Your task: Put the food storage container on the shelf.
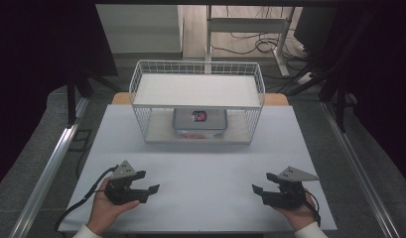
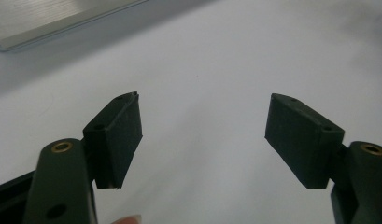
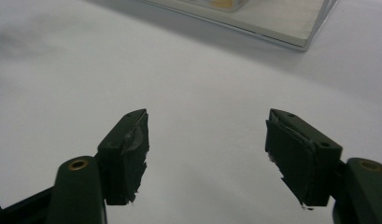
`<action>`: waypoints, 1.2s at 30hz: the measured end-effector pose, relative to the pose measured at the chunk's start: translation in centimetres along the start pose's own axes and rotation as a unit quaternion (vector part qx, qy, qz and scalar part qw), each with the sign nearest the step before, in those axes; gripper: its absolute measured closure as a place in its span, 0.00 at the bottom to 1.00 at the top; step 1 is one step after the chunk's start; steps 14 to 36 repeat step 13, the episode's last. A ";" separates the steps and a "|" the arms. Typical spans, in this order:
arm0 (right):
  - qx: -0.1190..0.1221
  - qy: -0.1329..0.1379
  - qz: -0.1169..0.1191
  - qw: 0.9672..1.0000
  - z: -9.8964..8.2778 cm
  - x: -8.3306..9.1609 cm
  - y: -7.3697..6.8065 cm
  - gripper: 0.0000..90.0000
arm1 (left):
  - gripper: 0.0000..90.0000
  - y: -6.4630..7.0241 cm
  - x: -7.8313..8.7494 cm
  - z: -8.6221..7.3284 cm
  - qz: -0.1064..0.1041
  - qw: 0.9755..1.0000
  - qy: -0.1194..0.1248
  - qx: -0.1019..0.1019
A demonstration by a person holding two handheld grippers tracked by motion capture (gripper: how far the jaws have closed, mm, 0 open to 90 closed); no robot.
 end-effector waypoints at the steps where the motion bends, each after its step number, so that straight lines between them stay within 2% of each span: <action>1: 0.006 -0.002 0.000 1.000 0.0 -0.1 -0.1 0.33 | 0.30 0.0 0.0 0.0 0.000 1.000 0.000 0.001; 6: 0.011 -0.002 -0.001 1.000 -0.1 -0.1 -0.1 0.32 | 0.30 0.0 -0.1 0.2 -0.002 1.000 0.002 0.006; 13: 0.015 0.006 -0.010 1.000 -0.1 -0.1 0.5 0.24 | 0.29 -0.3 -0.3 0.4 -0.006 1.000 0.005 0.012; 36: 0.015 0.006 -0.010 1.000 -0.1 -0.1 0.5 0.24 | 0.29 -0.3 -0.3 0.4 -0.006 1.000 0.005 0.012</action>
Point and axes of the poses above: each handheld gripper's, and its own axes: x roughly backward along the jaws, z roughly out of its top, y roughly to its right, the point moved 8 cm from there along -x, roughly forward along the jaws, and after that the axes turned 3 degrees about x, right-handed, at the moved point
